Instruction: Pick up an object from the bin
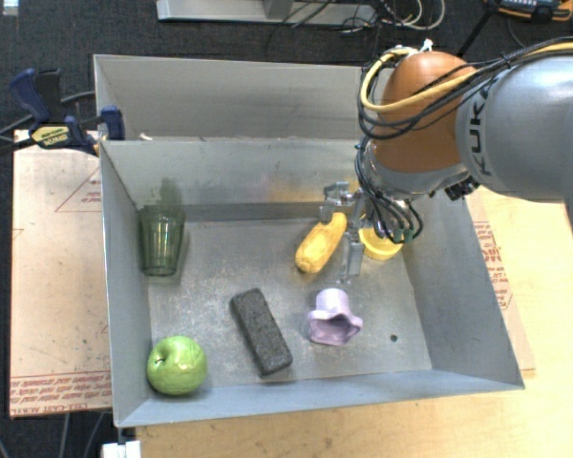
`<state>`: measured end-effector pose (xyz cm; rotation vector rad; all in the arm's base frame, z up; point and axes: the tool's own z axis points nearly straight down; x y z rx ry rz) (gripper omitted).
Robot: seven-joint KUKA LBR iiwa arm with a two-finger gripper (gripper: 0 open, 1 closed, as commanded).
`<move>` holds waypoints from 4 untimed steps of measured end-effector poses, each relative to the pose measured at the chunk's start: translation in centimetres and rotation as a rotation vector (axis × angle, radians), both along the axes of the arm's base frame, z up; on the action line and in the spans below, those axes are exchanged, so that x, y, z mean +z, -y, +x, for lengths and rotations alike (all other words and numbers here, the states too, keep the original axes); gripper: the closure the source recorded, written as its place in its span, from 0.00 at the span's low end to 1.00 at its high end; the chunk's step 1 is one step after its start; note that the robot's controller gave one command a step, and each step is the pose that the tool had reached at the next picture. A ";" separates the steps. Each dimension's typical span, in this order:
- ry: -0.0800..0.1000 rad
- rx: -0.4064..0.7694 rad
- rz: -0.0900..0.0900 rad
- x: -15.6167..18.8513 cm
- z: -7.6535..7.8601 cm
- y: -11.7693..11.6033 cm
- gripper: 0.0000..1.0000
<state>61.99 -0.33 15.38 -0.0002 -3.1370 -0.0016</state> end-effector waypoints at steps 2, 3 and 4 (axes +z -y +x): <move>0.002 -0.080 0.001 -8.4 2.6 0.2 1.00; 0.002 -0.080 0.001 -8.4 2.6 0.2 1.00; 0.010 -0.111 0.002 7.6 2.4 0.9 1.00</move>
Offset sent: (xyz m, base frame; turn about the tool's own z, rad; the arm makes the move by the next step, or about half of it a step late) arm 0.0254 -0.0020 -0.0838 0.0816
